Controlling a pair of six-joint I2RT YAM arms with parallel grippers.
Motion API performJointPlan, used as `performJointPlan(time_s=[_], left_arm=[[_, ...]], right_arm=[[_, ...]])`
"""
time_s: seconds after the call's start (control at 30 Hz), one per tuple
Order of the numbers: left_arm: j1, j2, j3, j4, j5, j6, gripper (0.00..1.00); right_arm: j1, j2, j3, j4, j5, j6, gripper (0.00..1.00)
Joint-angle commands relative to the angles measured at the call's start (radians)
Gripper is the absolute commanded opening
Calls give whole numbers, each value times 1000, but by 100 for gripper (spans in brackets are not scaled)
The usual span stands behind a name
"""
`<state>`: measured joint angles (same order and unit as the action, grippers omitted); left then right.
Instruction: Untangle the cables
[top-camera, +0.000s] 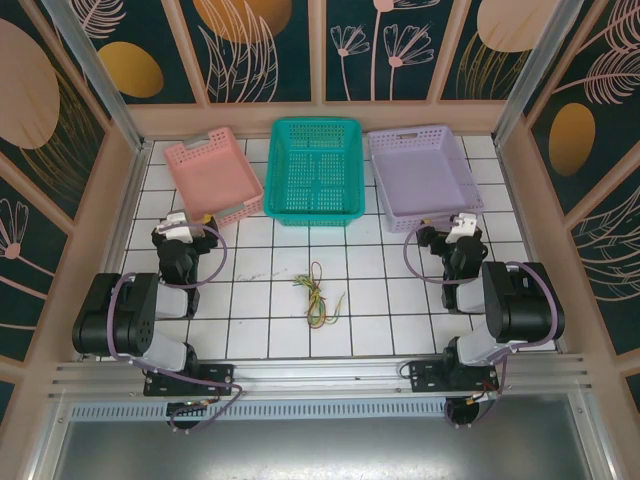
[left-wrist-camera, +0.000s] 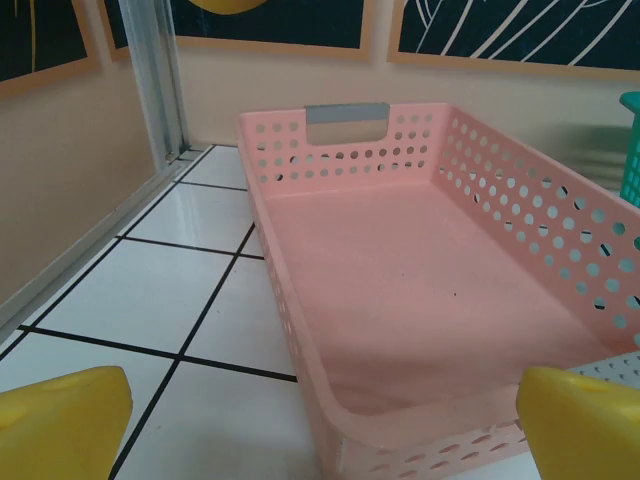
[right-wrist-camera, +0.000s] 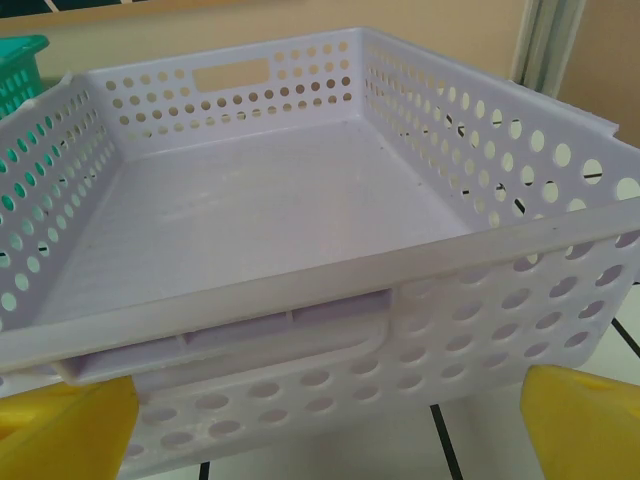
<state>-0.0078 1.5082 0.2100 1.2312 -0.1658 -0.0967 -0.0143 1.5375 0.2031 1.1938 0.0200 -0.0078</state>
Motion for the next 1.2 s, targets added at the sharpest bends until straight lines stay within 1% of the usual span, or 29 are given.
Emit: performJointPlan(time_s=[0.0, 1.07, 1.13, 1.17], left_arm=[[-5, 12, 20, 51, -6, 15, 99], [-6, 9, 18, 55, -6, 15, 99], [-6, -1, 14, 52, 26, 27, 99], [-6, -21, 24, 22, 56, 38, 99]], right_arm=[[-9, 8, 24, 77, 10, 28, 99], [-10, 9, 23, 78, 8, 28, 99], [-10, 9, 22, 83, 6, 28, 99], [-10, 2, 29, 59, -25, 16, 99]])
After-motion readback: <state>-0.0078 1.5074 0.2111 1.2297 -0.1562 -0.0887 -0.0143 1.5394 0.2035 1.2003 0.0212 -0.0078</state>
